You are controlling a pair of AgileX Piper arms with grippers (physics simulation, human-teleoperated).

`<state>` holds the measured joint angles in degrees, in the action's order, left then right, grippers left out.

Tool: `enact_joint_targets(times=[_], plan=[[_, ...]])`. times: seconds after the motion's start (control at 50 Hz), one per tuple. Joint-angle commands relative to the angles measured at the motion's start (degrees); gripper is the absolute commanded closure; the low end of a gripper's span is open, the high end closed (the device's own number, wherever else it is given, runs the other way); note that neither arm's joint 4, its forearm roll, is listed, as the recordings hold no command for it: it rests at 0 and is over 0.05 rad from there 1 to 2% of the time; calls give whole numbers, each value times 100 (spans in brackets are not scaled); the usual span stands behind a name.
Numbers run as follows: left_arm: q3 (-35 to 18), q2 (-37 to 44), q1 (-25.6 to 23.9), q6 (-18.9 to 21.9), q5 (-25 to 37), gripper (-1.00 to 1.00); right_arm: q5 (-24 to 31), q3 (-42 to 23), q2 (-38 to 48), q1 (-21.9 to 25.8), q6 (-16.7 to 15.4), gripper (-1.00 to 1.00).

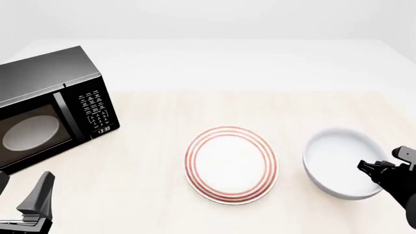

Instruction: Put the white bowl to the right of the plate.

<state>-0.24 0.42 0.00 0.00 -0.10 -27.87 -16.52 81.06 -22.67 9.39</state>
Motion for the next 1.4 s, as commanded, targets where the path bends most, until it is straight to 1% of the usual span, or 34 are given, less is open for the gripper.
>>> enact_joint_targets(times=[0.02,0.18,0.34,0.5,0.68,0.74,0.78,0.86,0.88,0.98,1.12,1.14,1.16,1.18,1.24,1.28,1.32,1.34,1.38,1.4], plan=[[0,0,0,0,0,-100,-343,130,201,-399,115,100],[0,0,0,0,0,-100,-543,137,442,-520,113,100],[0,0,0,0,0,-100,-870,130,872,-495,149,100],[0,0,0,0,0,-100,-1062,108,1160,-477,146,100],[0,0,0,0,0,-100,-1156,82,1326,-465,151,100],[0,0,0,0,0,-100,-1117,52,1331,-488,40,100],[0,0,0,0,0,-100,-1130,74,1302,-436,120,100],[0,0,0,0,0,-100,-958,103,1005,-458,197,100],[0,0,0,0,0,-100,-897,110,916,-466,207,-100],[0,0,0,0,0,-100,-375,177,119,-493,220,-100],[0,0,0,0,0,-100,683,211,-1302,-466,199,-100],[0,0,0,0,0,-100,995,220,-1740,-424,218,-100],[0,0,0,0,0,-100,1013,218,-1755,-423,218,-100],[0,0,0,0,0,-100,1146,203,-1887,-415,202,-100],[0,0,0,0,0,-100,1906,119,-2791,-320,176,-100],[0,0,0,0,0,-100,2235,51,-3171,-272,194,-100],[0,0,0,0,0,-100,2697,-66,-3685,-175,170,-100],[0,0,0,0,0,-100,3126,-212,-4149,-65,168,-100],[0,0,0,0,0,-100,3486,-353,-4516,80,104,-100],[0,0,0,0,0,-100,3572,-387,-4622,117,85,-100]])
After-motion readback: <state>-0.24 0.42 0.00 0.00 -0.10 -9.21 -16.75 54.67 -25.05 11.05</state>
